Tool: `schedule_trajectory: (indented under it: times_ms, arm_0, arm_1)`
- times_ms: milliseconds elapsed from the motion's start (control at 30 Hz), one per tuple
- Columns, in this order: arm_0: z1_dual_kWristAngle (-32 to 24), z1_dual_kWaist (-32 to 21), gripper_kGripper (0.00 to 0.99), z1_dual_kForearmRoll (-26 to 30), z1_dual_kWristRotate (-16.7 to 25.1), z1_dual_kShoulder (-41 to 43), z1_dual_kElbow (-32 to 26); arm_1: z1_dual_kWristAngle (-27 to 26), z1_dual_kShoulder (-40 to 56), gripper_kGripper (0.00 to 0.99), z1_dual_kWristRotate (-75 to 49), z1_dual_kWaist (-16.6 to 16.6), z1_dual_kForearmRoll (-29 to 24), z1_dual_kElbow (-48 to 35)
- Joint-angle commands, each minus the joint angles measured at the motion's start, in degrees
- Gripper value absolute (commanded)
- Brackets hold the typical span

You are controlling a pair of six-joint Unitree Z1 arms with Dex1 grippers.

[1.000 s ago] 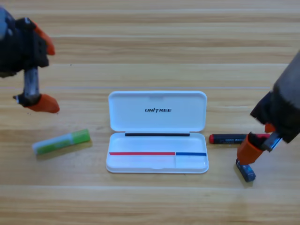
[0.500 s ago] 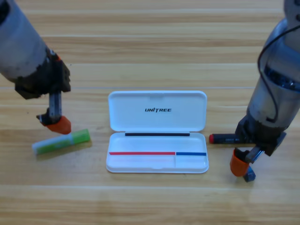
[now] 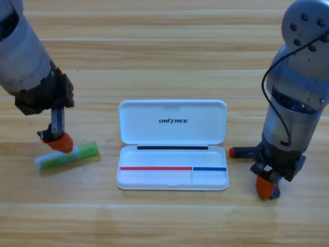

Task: Clean up eraser and pencils

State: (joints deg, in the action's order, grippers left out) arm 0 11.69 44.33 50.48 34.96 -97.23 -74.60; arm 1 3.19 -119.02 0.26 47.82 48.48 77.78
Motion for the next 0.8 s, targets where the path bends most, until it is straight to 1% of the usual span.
schedule_trajectory:
  times_ms: [33,100,133,200,333,400,467,567,700,800]
  arm_0:
    - [-0.9,-2.9,0.990,-1.0,0.9,-1.6,2.5]
    - [-0.9,-3.6,0.990,-2.0,1.3,-1.6,3.0]
    - [-0.9,-4.0,0.990,-2.5,1.7,-1.6,3.1]
    - [-0.7,-4.6,0.990,-3.4,2.1,-1.8,3.7]
    - [-0.1,-5.6,0.990,-6.4,2.7,-2.5,5.8]
    - [0.3,-6.0,0.990,-8.6,3.2,-3.6,7.5]
    - [0.4,-6.5,0.990,-10.8,3.7,-4.6,9.1]
    - [0.4,-7.3,0.990,-13.2,4.1,-6.7,10.7]
    - [-0.4,-8.6,0.990,-14.5,5.4,-9.6,11.1]
    - [-2.4,-10.2,0.990,-14.7,6.7,-11.7,10.4]
  arm_1:
    - [-0.1,-4.7,0.255,-1.0,-1.4,-0.4,0.1]
    - [-0.4,-4.7,0.066,-1.5,-1.4,-0.4,-0.1]
    - [-0.5,-4.6,0.000,-1.7,-1.4,-0.2,-0.3]
    - [-1.2,-3.6,0.000,-2.3,-1.4,0.5,-0.4]
    - [-2.9,2.3,0.000,-5.7,-1.4,5.0,0.4]
    - [-3.5,5.8,0.000,-10.5,-0.6,7.8,1.7]
    - [-2.9,7.9,0.000,-15.1,0.5,10.9,4.4]
    - [-2.3,8.4,0.000,-21.9,2.5,13.7,8.7]
    - [-1.2,5.7,0.000,-29.7,4.8,14.0,13.0]
    - [-0.9,2.7,0.000,-33.4,6.4,14.1,16.5]
